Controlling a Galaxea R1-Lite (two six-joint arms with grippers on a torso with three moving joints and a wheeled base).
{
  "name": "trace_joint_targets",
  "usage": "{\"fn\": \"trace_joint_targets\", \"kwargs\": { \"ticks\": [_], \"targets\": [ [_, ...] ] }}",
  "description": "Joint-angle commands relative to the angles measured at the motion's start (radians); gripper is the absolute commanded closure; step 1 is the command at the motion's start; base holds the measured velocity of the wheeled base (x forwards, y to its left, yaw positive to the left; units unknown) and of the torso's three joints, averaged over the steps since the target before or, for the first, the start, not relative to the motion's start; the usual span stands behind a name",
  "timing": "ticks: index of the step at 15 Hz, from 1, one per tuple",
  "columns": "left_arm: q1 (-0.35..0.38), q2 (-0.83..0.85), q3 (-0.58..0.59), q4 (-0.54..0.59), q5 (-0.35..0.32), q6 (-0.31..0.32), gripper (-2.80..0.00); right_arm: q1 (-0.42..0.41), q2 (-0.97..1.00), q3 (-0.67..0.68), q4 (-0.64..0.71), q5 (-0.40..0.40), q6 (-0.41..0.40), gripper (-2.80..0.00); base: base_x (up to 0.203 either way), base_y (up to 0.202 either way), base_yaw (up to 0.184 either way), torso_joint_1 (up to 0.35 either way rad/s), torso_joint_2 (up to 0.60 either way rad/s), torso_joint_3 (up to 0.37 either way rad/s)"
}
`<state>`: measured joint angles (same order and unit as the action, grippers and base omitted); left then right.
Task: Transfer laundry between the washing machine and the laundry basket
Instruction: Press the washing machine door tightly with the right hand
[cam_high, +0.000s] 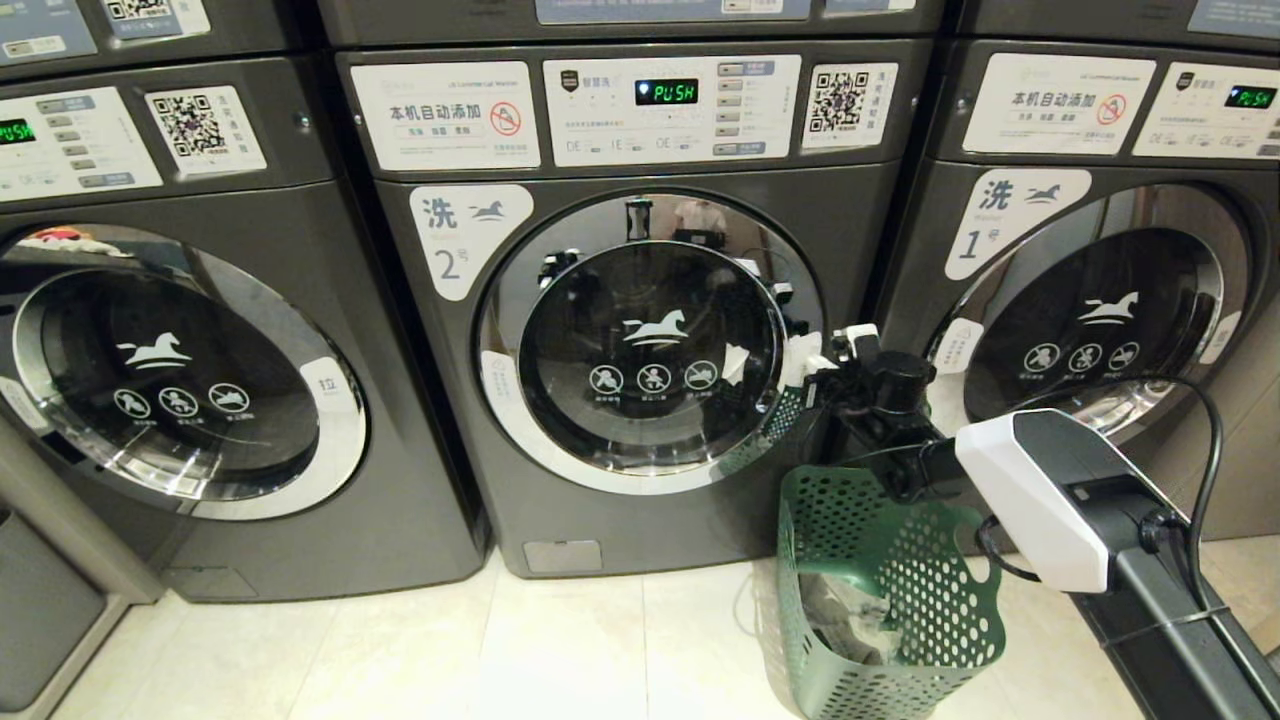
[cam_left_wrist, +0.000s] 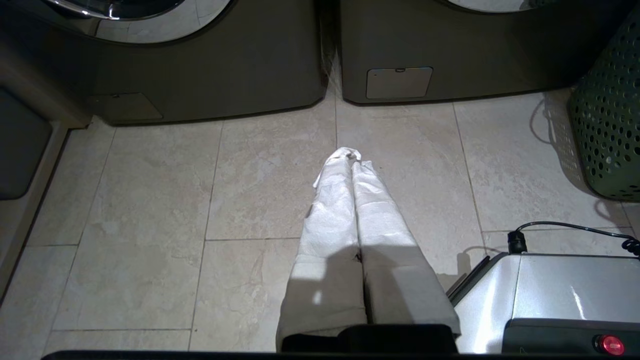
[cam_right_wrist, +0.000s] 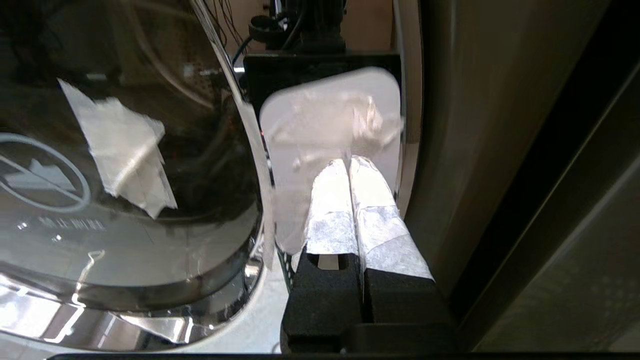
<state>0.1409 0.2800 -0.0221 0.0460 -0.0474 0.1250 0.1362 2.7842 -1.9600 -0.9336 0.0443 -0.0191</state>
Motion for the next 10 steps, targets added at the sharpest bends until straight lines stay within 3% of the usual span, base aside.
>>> {"fn": "trace_joint_targets", "kwargs": {
  "ticks": [1, 8, 10],
  "targets": [
    [0.000, 0.004, 0.004, 0.000, 0.001, 0.001, 0.00, 0.002, -0.030, 0.000, -0.005, 0.000, 0.001, 0.00, 0.000, 0.000, 0.000, 0.000, 0.00, 0.000],
    [0.000, 0.004, 0.005, -0.002, 0.003, -0.002, 0.00, -0.004, -0.035, -0.011, -0.005, -0.011, 0.004, 0.00, 0.000, 0.000, 0.000, 0.000, 0.00, 0.000],
    [0.000, 0.004, 0.007, -0.002, 0.017, -0.037, 0.00, 0.000, -0.035, -0.011, -0.004, -0.012, -0.001, 0.00, 0.000, 0.000, 0.000, 0.000, 0.00, 0.000]
  ]
}}
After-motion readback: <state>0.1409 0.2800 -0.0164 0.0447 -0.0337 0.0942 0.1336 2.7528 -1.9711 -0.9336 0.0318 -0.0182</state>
